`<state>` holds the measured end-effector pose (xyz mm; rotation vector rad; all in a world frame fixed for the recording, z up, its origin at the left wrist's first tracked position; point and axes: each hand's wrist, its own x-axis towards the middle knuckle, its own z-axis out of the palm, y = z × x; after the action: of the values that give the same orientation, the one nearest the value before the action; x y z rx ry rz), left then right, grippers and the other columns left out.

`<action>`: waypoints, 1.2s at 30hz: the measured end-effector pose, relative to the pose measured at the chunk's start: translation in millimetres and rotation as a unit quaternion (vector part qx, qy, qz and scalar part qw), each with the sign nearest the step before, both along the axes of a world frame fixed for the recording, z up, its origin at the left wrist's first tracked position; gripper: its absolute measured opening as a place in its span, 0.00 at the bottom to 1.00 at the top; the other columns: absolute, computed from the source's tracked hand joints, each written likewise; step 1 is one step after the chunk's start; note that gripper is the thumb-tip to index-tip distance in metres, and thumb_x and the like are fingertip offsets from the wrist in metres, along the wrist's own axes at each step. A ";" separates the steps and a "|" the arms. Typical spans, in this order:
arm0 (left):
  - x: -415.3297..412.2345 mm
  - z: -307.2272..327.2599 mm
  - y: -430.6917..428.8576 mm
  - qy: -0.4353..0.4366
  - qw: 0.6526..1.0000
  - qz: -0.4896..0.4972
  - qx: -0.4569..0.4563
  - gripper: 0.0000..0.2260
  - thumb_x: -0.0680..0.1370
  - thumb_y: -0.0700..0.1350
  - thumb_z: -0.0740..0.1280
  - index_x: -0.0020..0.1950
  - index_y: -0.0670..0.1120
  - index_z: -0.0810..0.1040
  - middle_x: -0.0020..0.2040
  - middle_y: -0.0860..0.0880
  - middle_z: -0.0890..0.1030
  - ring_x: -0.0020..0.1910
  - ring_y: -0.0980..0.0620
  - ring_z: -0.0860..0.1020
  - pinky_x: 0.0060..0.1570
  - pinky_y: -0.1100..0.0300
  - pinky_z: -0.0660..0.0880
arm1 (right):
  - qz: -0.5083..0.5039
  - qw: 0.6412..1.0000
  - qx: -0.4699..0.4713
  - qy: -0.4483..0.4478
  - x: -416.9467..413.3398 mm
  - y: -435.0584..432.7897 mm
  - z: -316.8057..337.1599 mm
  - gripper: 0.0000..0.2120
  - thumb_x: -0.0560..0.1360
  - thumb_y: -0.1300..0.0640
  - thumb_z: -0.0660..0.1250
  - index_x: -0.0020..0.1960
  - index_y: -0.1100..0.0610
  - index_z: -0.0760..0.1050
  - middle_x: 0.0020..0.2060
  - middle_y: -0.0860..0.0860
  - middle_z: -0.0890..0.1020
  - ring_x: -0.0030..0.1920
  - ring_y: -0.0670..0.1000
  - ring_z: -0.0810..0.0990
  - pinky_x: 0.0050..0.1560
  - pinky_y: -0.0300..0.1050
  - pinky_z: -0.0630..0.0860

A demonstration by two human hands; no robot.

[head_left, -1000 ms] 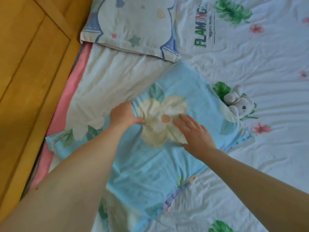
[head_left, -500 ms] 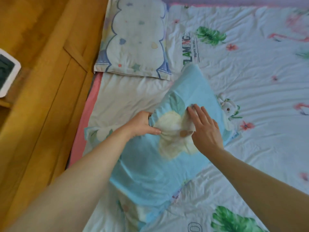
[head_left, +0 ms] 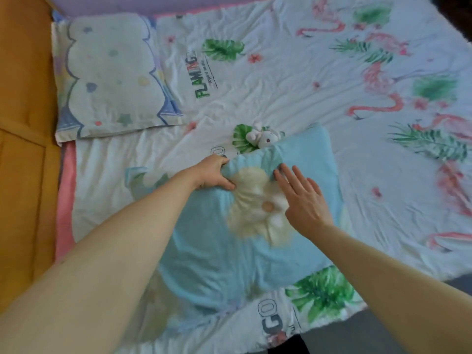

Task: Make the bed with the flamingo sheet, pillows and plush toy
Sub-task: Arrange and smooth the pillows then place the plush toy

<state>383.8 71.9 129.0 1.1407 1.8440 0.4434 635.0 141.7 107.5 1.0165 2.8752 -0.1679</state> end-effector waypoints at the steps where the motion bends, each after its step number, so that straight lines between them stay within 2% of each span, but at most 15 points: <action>1: 5.1 -17.2 5.2 0.061 0.998 -0.002 0.000 0.18 0.67 0.40 0.77 0.54 0.42 0.79 0.53 0.43 0.81 0.53 0.45 0.79 0.53 0.53 0.75 | 0.010 0.999 -0.018 -0.027 5.0 0.0 -5.7 0.45 0.64 0.67 0.65 0.78 0.52 0.52 0.77 0.49 0.54 0.77 0.54 0.54 0.72 0.54 0.60; 3: 14.1 -47.7 4.7 0.157 0.987 0.034 -0.006 0.26 0.69 0.44 0.75 0.66 0.47 0.75 0.61 0.43 0.76 0.62 0.43 0.74 0.60 0.52 0.71 | 0.017 0.996 -0.061 -0.055 9.4 -1.0 -17.1 0.43 0.68 0.66 0.62 0.78 0.50 0.48 0.78 0.49 0.48 0.78 0.53 0.47 0.75 0.55 0.54; 5: 20.8 -73.0 -3.5 0.200 0.974 0.102 0.004 0.32 0.71 0.44 0.72 0.73 0.51 0.66 0.69 0.43 0.68 0.69 0.44 0.68 0.65 0.51 0.67 | 0.037 0.992 -0.095 -0.079 10.1 -0.8 -31.3 0.42 0.70 0.64 0.60 0.78 0.50 0.44 0.78 0.48 0.43 0.77 0.52 0.42 0.76 0.54 0.50; 8: 22.7 -98.3 -27.5 0.238 0.965 0.103 -0.024 0.35 0.74 0.45 0.70 0.77 0.52 0.56 0.78 0.44 0.53 0.76 0.45 0.55 0.71 0.49 0.61 | 0.076 0.983 -0.131 -0.102 7.2 -3.7 -52.0 0.41 0.73 0.62 0.58 0.78 0.49 0.38 0.77 0.46 0.38 0.77 0.51 0.38 0.76 0.52 0.47; 10: 28.7 -107.1 -48.8 0.244 0.963 0.101 -0.051 0.33 0.76 0.45 0.68 0.77 0.52 0.55 0.78 0.45 0.48 0.77 0.46 0.50 0.73 0.50 0.57 | 0.100 0.979 -0.144 -0.101 2.0 -8.5 -64.5 0.38 0.76 0.59 0.58 0.78 0.50 0.39 0.77 0.46 0.38 0.77 0.51 0.38 0.76 0.53 0.47; 13: 46.2 -115.4 -78.8 0.258 0.953 0.153 -0.046 0.32 0.78 0.46 0.65 0.78 0.49 0.53 0.79 0.45 0.48 0.77 0.45 0.50 0.72 0.48 0.57 | 0.115 0.977 -0.169 -0.061 -15.5 -19.2 -76.3 0.34 0.80 0.50 0.57 0.78 0.50 0.40 0.77 0.47 0.40 0.77 0.51 0.39 0.76 0.54 0.48; 16: 65.1 -119.3 -108.7 0.287 0.929 0.231 -0.048 0.32 0.80 0.48 0.62 0.78 0.46 0.49 0.79 0.46 0.47 0.77 0.43 0.48 0.71 0.42 0.54 | 0.126 0.976 -0.175 0.027 -49.3 -34.5 -79.6 0.32 0.79 0.42 0.48 0.77 0.48 0.37 0.76 0.44 0.40 0.77 0.49 0.39 0.75 0.50 0.42; 18: 71.2 -122.7 -128.3 0.306 0.918 0.247 -0.052 0.31 0.80 0.48 0.61 0.78 0.44 0.50 0.79 0.46 0.48 0.77 0.42 0.49 0.71 0.40 0.53 | 0.144 0.972 -0.177 0.061 -74.8 -46.9 -79.8 0.33 0.77 0.40 0.45 0.76 0.49 0.36 0.75 0.43 0.39 0.76 0.48 0.39 0.74 0.50 0.42; 22: 56.4 -125.1 -152.3 0.346 0.899 0.266 -0.025 0.30 0.79 0.49 0.62 0.77 0.42 0.54 0.78 0.44 0.52 0.77 0.40 0.52 0.70 0.37 0.56 | 0.177 0.967 -0.163 0.083 -119.6 -69.8 -82.0 0.33 0.79 0.45 0.53 0.78 0.51 0.41 0.77 0.46 0.41 0.76 0.48 0.39 0.75 0.55 0.44; 25: 33.6 -117.0 -158.5 0.369 0.882 0.294 0.009 0.32 0.79 0.49 0.60 0.78 0.41 0.50 0.78 0.44 0.50 0.77 0.41 0.50 0.71 0.37 0.53 | 0.189 0.967 -0.137 0.106 -148.4 -82.7 -81.9 0.35 0.79 0.50 0.58 0.78 0.53 0.43 0.77 0.49 0.42 0.77 0.50 0.39 0.76 0.59 0.46; 28: 21.5 -108.5 -160.9 0.393 0.861 0.319 0.047 0.31 0.78 0.50 0.55 0.78 0.42 0.47 0.79 0.45 0.47 0.77 0.42 0.47 0.72 0.39 0.51 | 0.182 0.961 -0.109 0.178 -169.8 -91.9 -75.2 0.35 0.78 0.52 0.59 0.78 0.54 0.45 0.78 0.51 0.45 0.77 0.52 0.43 0.75 0.59 0.46; 31: 7.0 -119.6 -158.3 0.397 0.846 0.348 0.074 0.32 0.78 0.50 0.54 0.78 0.43 0.45 0.79 0.45 0.46 0.77 0.43 0.46 0.72 0.41 0.48 | 0.181 0.954 -0.061 0.230 -198.7 -94.8 -83.3 0.32 0.78 0.53 0.58 0.78 0.56 0.48 0.77 0.52 0.47 0.77 0.55 0.46 0.75 0.59 0.45; 32: 6.3 -126.8 -157.3 0.395 0.849 0.344 0.073 0.32 0.78 0.50 0.54 0.78 0.42 0.45 0.79 0.45 0.47 0.77 0.43 0.47 0.72 0.42 0.48 | 0.180 0.959 -0.053 0.214 -199.0 -91.9 -92.1 0.31 0.78 0.52 0.57 0.78 0.56 0.49 0.77 0.51 0.47 0.77 0.55 0.47 0.75 0.60 0.45; 34: 11.4 -161.9 -165.3 0.389 0.867 0.310 0.031 0.31 0.78 0.53 0.52 0.78 0.41 0.50 0.78 0.44 0.51 0.77 0.43 0.52 0.72 0.39 0.52 | 0.176 0.977 -0.061 0.108 -187.1 -92.1 -131.3 0.31 0.79 0.47 0.51 0.78 0.56 0.48 0.76 0.50 0.45 0.77 0.53 0.46 0.75 0.62 0.46; 36: 25.1 -205.0 -177.2 0.338 0.894 0.292 -0.033 0.31 0.78 0.57 0.50 0.77 0.42 0.56 0.77 0.44 0.58 0.75 0.43 0.60 0.68 0.36 0.62 | 0.176 0.982 -0.065 -0.009 -160.5 -96.4 -182.6 0.32 0.78 0.42 0.45 0.78 0.56 0.47 0.77 0.51 0.47 0.77 0.51 0.47 0.75 0.61 0.48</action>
<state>408.9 -105.2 -76.0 0.7054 2.8125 0.3245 474.5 45.3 -75.1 0.4742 2.9220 -0.3107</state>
